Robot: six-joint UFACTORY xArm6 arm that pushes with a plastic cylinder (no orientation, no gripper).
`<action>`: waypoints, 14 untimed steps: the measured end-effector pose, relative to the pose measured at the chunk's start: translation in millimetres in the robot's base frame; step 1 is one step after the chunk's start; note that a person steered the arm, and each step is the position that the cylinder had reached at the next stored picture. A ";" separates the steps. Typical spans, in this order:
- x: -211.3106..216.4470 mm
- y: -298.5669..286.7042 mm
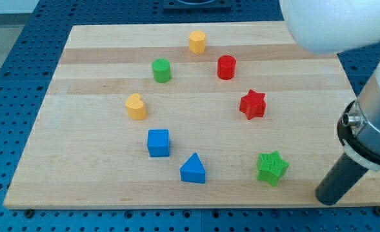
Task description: Place the green star at the top right side of blue triangle
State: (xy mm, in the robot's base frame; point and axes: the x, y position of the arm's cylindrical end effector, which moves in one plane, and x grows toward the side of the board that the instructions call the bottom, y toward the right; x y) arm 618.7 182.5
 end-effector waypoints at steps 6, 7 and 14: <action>-41.4 -90.7; -2.1 -62.5; -92.5 -75.9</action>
State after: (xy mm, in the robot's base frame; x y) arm 526.2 106.6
